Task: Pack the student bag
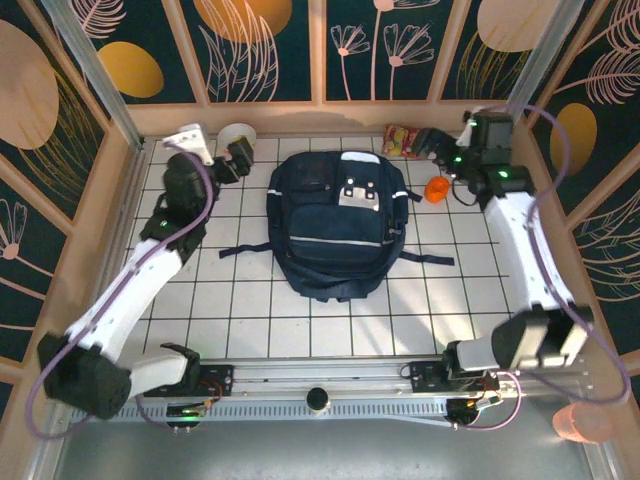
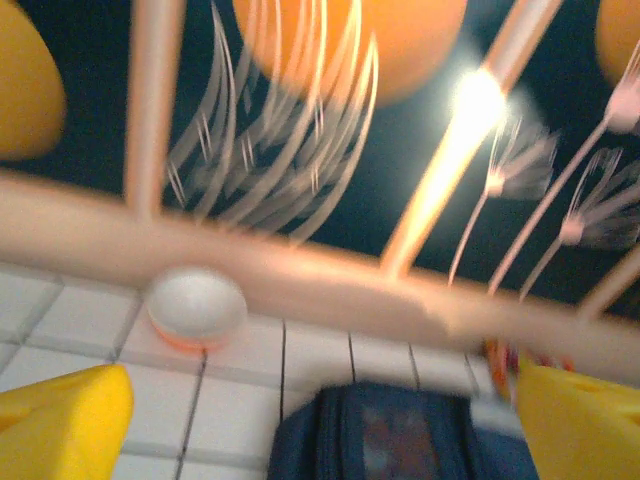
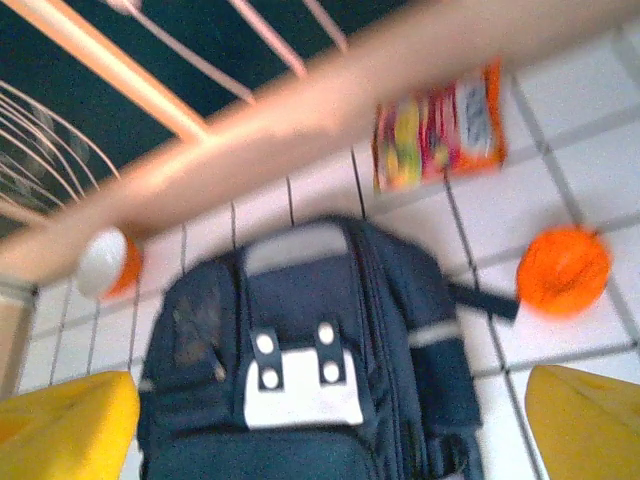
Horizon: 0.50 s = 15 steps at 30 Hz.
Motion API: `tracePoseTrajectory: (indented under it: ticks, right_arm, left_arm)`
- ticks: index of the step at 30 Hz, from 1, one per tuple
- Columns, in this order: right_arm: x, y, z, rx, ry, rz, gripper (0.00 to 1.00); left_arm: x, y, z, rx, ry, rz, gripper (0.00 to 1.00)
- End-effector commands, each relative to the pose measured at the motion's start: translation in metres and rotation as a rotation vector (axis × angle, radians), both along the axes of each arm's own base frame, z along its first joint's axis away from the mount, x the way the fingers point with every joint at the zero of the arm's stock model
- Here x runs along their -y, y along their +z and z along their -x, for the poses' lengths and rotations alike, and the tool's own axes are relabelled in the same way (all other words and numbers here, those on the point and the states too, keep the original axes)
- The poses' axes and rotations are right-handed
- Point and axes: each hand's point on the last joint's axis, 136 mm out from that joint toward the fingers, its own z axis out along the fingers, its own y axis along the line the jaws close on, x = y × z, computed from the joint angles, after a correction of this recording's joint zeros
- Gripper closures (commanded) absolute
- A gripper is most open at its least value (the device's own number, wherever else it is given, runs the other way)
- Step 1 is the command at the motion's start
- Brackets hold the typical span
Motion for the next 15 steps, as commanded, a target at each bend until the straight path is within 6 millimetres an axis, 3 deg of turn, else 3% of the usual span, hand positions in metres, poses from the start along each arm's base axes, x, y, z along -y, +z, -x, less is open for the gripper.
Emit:
tracePoseTrajectory:
  ticks: [1,4,7,11,15]
  right_arm:
    - [0.023,0.02,0.016,0.095,-0.066,0.111,0.01]
    - [0.036,0.038,0.033,0.238,-0.115,0.163,0.01]
    - [0.052,0.038,0.05,0.356,-0.188,0.228,0.01]
    - [0.071,0.008,0.065,0.412,-0.283,0.294,0.01]
    - [0.08,-0.045,0.065,0.355,-0.307,0.351,0.01]
  left_arm:
    - [-0.043,0.011,0.026,0.094,0.197,-0.139,0.01]
    - [-0.066,0.01,0.055,0.18,0.287,-0.207,0.01]
    - [-0.081,-0.005,0.076,0.228,0.349,-0.26,0.01]
    - [-0.091,-0.043,0.091,0.247,0.385,-0.316,0.01]
    - [-0.097,-0.094,0.104,0.246,0.399,-0.352,0.01]
